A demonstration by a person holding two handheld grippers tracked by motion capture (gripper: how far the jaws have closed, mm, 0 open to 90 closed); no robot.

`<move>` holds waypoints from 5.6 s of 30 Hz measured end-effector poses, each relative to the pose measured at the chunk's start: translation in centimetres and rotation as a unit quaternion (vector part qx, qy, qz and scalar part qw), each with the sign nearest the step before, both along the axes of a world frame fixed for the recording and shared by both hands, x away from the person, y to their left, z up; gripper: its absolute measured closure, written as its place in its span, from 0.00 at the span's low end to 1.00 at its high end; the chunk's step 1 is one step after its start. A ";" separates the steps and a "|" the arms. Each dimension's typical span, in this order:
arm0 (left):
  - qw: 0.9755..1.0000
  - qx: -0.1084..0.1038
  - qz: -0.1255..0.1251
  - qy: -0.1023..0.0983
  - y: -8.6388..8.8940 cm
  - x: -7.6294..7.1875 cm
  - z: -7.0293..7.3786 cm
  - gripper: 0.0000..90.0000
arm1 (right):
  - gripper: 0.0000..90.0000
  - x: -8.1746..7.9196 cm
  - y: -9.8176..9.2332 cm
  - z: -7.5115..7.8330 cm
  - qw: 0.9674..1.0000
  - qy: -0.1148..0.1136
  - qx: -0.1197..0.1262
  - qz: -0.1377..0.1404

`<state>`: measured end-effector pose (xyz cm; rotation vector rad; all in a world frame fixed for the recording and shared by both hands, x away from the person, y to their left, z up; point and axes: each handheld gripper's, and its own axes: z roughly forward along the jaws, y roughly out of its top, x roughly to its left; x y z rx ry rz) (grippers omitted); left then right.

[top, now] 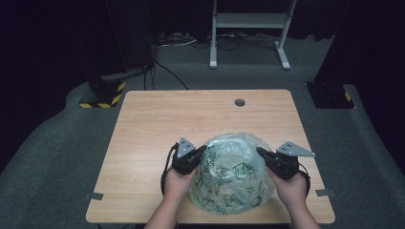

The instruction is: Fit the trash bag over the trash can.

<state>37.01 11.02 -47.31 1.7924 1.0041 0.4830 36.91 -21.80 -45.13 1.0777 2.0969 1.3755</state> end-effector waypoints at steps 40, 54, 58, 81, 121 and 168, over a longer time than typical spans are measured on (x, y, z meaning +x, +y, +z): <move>0.996 0.058 -0.073 0.007 -1.9 -7.3 -3.4 1.00 | 1.00 -5.1 1.0 -3.9 0.998 0.048 -0.036 0.036; 0.997 0.053 -0.014 -0.050 1.0 -9.9 -0.6 0.63 | 0.77 -9.4 -3.6 0.0 1.000 -0.019 -0.013 -0.011; 0.996 0.031 0.027 -0.075 1.2 -8.6 1.7 0.59 | 0.63 -7.8 -3.4 2.6 0.997 -0.064 0.004 -0.045; 0.995 0.075 -0.021 -0.055 -8.7 -2.8 0.7 0.52 | 0.54 -2.9 -5.3 -0.5 0.994 -0.026 -0.047 -0.100; 0.988 0.116 0.059 0.080 10.6 -7.1 -4.4 0.10 | 0.30 -2.6 -11.8 0.4 0.955 0.212 -0.123 -0.168; 0.984 0.134 0.044 0.110 10.8 -6.9 -5.6 0.02 | 0.22 3.3 -6.3 12.5 0.829 0.460 -0.254 -0.189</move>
